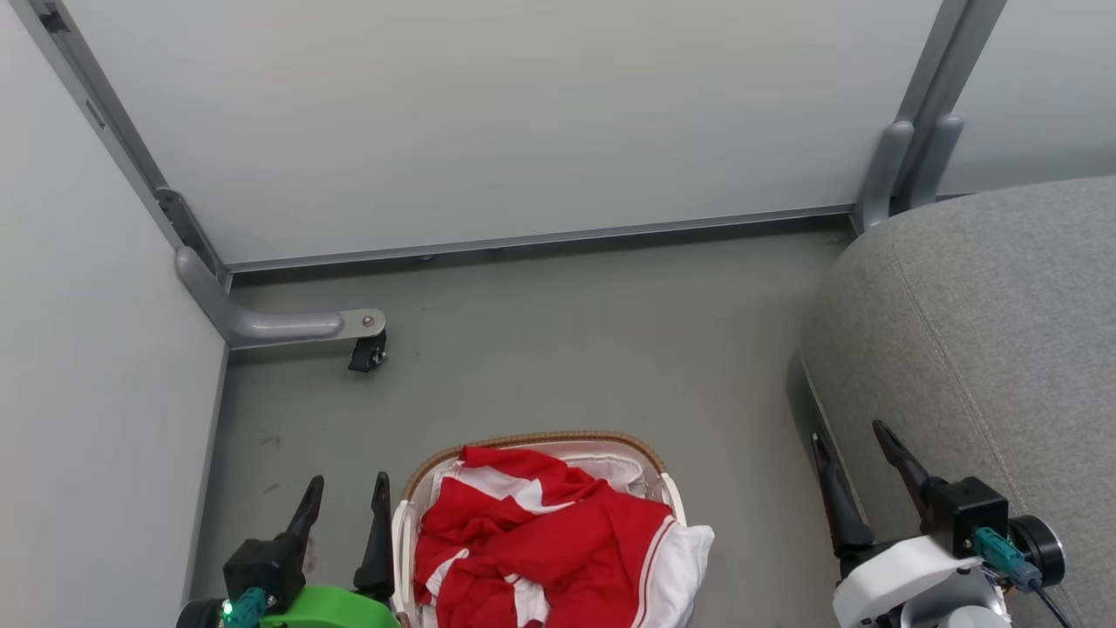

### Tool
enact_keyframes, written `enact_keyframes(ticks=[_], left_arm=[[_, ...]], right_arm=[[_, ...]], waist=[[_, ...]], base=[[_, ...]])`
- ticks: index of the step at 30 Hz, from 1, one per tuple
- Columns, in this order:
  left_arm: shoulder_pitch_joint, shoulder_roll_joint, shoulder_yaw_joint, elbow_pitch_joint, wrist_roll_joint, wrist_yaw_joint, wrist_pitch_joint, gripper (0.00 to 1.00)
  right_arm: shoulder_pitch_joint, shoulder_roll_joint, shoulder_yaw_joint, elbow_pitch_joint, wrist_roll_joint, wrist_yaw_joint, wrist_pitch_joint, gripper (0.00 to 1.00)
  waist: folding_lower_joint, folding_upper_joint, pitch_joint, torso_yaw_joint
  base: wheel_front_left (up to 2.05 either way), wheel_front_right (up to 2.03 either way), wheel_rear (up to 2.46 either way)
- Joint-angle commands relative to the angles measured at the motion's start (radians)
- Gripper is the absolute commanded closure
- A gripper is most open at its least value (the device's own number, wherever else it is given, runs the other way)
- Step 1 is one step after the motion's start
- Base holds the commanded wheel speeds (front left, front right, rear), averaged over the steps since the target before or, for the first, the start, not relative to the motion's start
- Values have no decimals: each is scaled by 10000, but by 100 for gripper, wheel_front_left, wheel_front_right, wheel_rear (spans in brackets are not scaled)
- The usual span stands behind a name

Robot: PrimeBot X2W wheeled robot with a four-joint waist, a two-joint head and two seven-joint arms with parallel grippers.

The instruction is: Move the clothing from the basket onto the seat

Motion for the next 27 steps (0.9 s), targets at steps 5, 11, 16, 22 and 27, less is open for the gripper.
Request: enact_keyframes(ticks=[5,11,16,22,27], left_arm=[[141,66,46,31,37,-29,-7,0],[140,66,55,46,51,-22,-7,0],[123,66,69,37,73,12,-7,0],[41,64,65,-45,-78,52,-7,0],[-296,65,-102,-95,-116,22,-7,0]], right_arm=[[186,-58,30,-2,-9,0,-49,0],[181,-58,29,19,-8,0,-49,0],[163,-58,11,10,3,0,-49,0],[65,-58,103,-39,16,0,-49,0],[-187,-57,125,-183,-33,0,-49,0]], waist=[[0,0,-34,-4],[0,0,-37,-3],[0,0,-24,-8],[0,0,70,-145],[0,0,530,-418]], base=[[0,0,0],[0,0,0],[0,0,0],[0,0,0],[0,0,0]])
